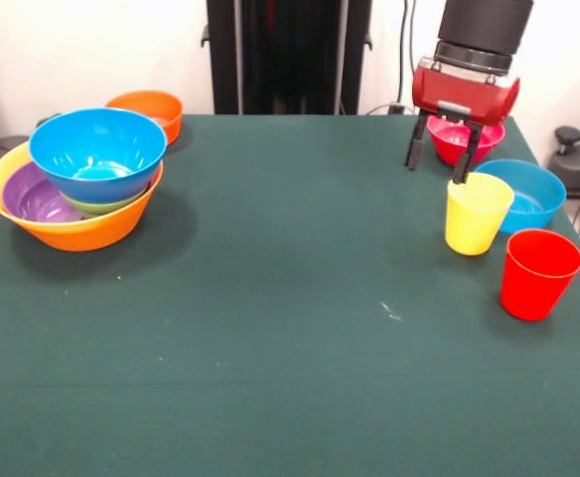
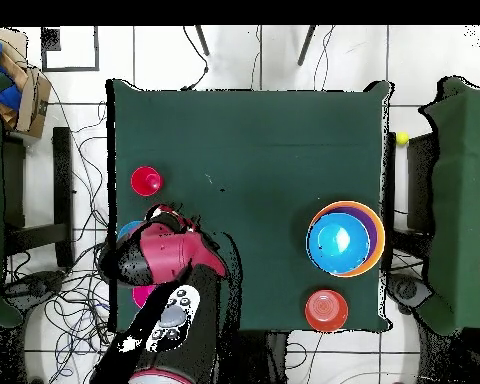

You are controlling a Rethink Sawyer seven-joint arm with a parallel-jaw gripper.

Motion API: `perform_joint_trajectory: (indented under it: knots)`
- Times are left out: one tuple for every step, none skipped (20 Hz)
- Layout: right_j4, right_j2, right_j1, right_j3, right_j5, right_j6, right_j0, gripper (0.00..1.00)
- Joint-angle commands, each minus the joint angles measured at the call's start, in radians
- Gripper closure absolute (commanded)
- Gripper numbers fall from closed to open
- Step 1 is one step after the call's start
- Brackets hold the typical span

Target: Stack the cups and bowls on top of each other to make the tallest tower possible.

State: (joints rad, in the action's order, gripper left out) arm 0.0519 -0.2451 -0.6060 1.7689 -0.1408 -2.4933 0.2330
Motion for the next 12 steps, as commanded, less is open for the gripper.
perform_joint_trajectory:
  knots:
    - [0.014,0.130,0.010,0.042,-0.106,-0.026,0.020,0.00]
    - [0.014,0.119,0.014,0.035,-0.110,-0.028,0.030,0.00]
    - [0.015,0.109,0.018,0.029,-0.114,-0.030,0.039,0.00]
    - [0.015,0.098,0.021,0.022,-0.117,-0.031,0.048,0.00]
    - [0.016,0.087,0.025,0.016,-0.121,-0.033,0.058,0.00]
    - [0.016,0.077,0.029,0.010,-0.124,-0.034,0.067,0.00]
    - [0.019,0.041,0.046,-0.022,-0.145,-0.035,0.102,0.00]
    - [0.018,0.024,0.053,-0.035,-0.154,-0.039,0.118,0.00]
    - [0.016,0.014,0.058,-0.040,-0.157,-0.041,0.127,0.00]
    - [0.014,0.004,0.062,-0.046,-0.160,-0.044,0.136,0.00]
    - [0.012,-0.006,0.066,-0.051,-0.163,-0.046,0.145,0.00]
    - [0.011,-0.016,0.070,-0.056,-0.166,-0.048,0.153,0.00]
